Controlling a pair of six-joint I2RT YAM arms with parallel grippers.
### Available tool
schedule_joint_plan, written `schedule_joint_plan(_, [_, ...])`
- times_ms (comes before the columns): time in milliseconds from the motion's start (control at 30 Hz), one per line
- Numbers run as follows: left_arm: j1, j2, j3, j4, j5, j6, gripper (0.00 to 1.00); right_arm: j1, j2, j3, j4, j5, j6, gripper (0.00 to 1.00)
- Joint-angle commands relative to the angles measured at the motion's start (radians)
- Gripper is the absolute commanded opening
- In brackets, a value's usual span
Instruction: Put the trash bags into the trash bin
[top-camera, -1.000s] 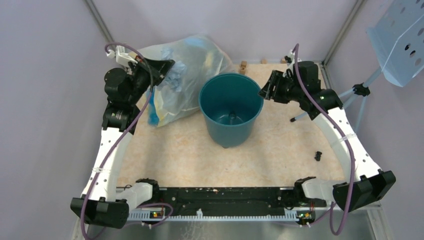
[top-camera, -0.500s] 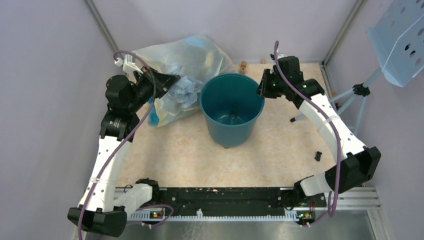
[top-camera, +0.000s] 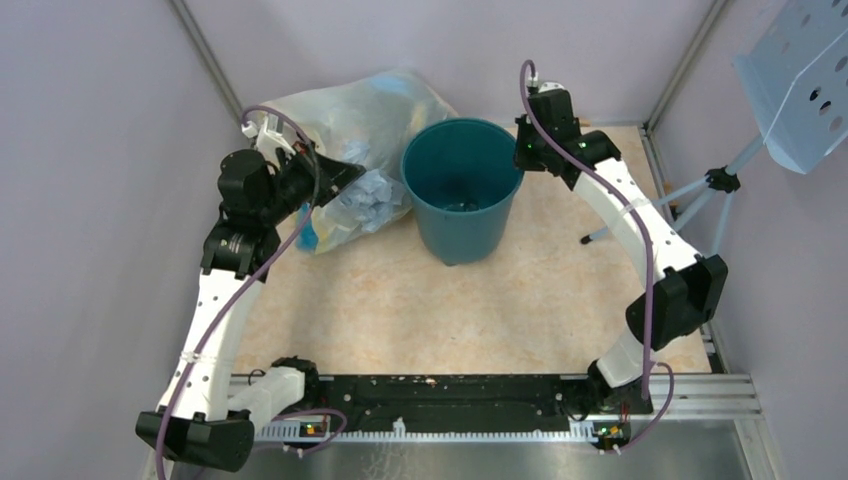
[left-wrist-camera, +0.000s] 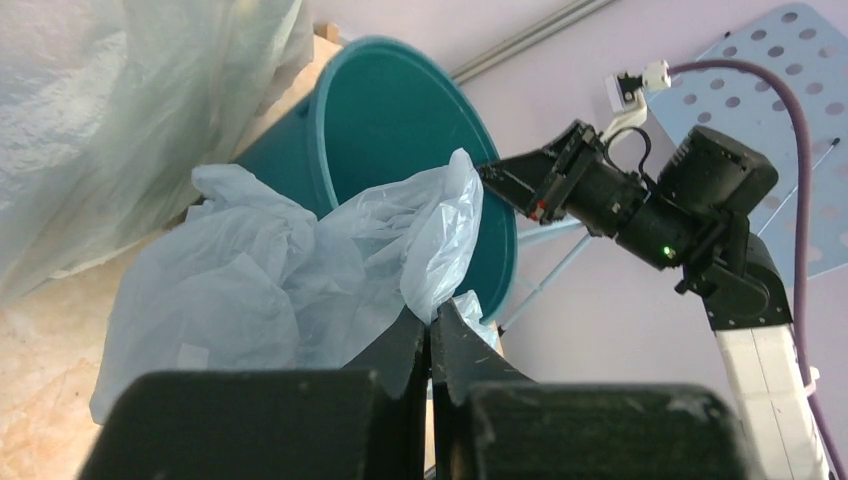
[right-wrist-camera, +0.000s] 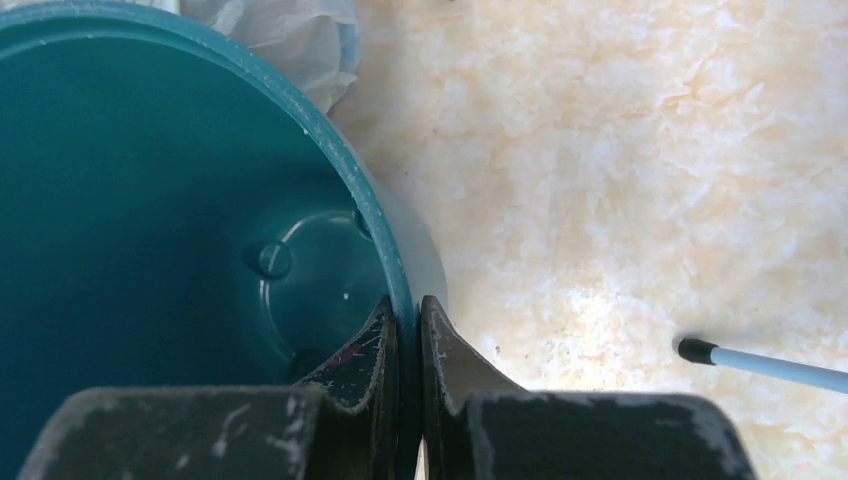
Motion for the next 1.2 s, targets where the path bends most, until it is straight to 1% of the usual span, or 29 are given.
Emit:
schedule_joint_plan(0, [-0.003, 0.016, 0.021, 0.026, 0.071, 0.009, 0.0, -0.017, 0.067, 0.087, 0.101, 0.109, -0.012, 0.0])
schedule_joint_plan(100, [-0.003, 0.02, 0.009, 0.031, 0.096, 0.003, 0.0, -0.054, 0.118, 0.133, 0.131, 0.118, 0.011, 0.0])
schedule_joint_plan(233, [-0.003, 0.03, -0.016, 0.034, 0.156, -0.011, 0.0, -0.113, 0.188, 0.233, 0.119, 0.095, 0.035, 0.0])
schedule_joint_plan(267, [-0.004, 0.031, -0.024, 0.036, 0.17, -0.014, 0.0, -0.118, 0.201, 0.257, 0.114, 0.089, 0.025, 0.03])
schedule_joint_plan(300, [-0.005, 0.029, -0.03, 0.037, 0.183, -0.016, 0.0, -0.119, 0.209, 0.278, 0.104, 0.08, 0.001, 0.14])
schedule_joint_plan(333, [-0.005, 0.027, -0.038, 0.038, 0.194, -0.015, 0.0, -0.119, 0.212, 0.292, 0.099, 0.065, -0.021, 0.29])
schedule_joint_plan(367, [-0.005, 0.025, -0.045, 0.041, 0.21, -0.012, 0.0, -0.118, 0.211, 0.301, 0.094, 0.051, -0.029, 0.42])
schedule_joint_plan(400, [-0.005, 0.018, -0.058, 0.059, 0.235, -0.006, 0.0, -0.12, 0.203, 0.302, 0.092, 0.037, -0.033, 0.48])
schedule_joint_plan(433, [-0.005, 0.011, -0.073, 0.082, 0.266, -0.001, 0.0, -0.121, 0.188, 0.3, 0.09, 0.023, -0.035, 0.54])
schedule_joint_plan(467, [-0.006, 0.003, -0.09, 0.104, 0.295, 0.001, 0.0, -0.12, 0.172, 0.293, 0.09, 0.008, -0.037, 0.57])
schedule_joint_plan(667, [-0.018, -0.015, -0.161, 0.125, 0.422, 0.007, 0.0, -0.119, 0.014, 0.213, 0.076, -0.058, -0.036, 0.71])
schedule_joint_plan(700, [-0.021, -0.013, -0.171, 0.125, 0.438, 0.008, 0.0, -0.119, -0.024, 0.187, 0.071, -0.09, -0.029, 0.73])
schedule_joint_plan(833, [-0.057, -0.004, -0.213, 0.125, 0.468, 0.008, 0.0, -0.101, -0.189, 0.035, 0.057, -0.23, 0.016, 0.73])
schedule_joint_plan(933, [-0.114, 0.003, -0.242, 0.115, 0.438, 0.025, 0.0, -0.048, -0.334, -0.122, 0.068, -0.26, 0.036, 0.73])
schedule_joint_plan(1067, [-0.224, 0.017, -0.275, 0.112, 0.348, 0.038, 0.0, 0.004, -0.55, -0.426, 0.14, -0.332, 0.084, 0.68])
schedule_joint_plan(1167, [-0.318, 0.057, -0.253, 0.127, 0.297, 0.026, 0.0, 0.016, -0.72, -0.637, 0.189, -0.42, 0.182, 0.64])
